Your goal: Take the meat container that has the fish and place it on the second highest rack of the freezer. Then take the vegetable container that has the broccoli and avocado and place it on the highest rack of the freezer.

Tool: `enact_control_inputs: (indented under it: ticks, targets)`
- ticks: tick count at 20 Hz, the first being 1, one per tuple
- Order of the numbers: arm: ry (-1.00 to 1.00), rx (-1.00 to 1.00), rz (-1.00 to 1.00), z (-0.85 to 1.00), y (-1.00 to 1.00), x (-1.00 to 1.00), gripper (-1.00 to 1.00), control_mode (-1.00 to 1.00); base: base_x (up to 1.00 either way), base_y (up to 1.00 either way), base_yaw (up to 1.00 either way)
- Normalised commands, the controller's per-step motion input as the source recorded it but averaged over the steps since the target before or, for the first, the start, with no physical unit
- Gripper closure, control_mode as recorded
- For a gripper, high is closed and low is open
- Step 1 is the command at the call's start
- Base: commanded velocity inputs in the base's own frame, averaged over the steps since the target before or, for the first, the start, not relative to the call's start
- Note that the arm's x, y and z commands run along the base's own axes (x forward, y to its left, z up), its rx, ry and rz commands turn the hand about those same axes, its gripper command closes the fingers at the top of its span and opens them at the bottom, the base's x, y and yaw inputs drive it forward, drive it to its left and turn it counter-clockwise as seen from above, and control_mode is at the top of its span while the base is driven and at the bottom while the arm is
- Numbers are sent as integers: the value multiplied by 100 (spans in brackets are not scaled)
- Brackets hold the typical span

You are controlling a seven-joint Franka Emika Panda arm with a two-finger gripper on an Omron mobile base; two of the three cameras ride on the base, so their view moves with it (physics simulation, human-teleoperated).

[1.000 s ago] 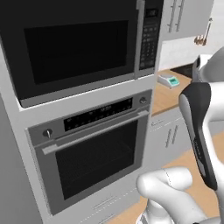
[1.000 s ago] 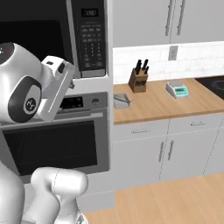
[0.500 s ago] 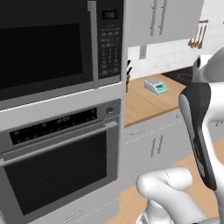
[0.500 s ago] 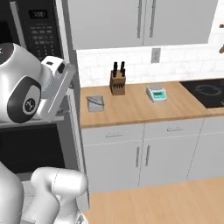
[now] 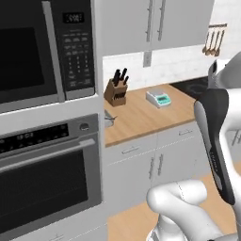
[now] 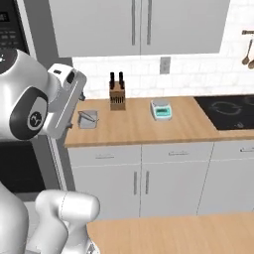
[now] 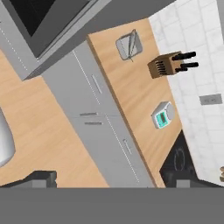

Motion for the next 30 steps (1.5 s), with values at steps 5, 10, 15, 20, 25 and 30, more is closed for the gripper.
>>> enact_control_inputs:
  ticks: [5, 10, 15, 20, 25, 30]
  targets:
    - [0, 0, 0, 0, 0, 0, -100, 100, 43, -38, 33]
    - [0, 0, 0, 0, 0, 0, -100, 100, 41, -21, 40]
    - [0, 0, 0, 0, 0, 0, -100, 100, 22, -37, 40]
    - [0, 0, 0, 0, 0, 0, -100, 100, 37, -50, 36]
    - [0, 0, 0, 0, 0, 0, -100, 100, 50, -57, 27]
    - [0, 0, 0, 0, 0, 0, -100, 100, 25, -49, 4]
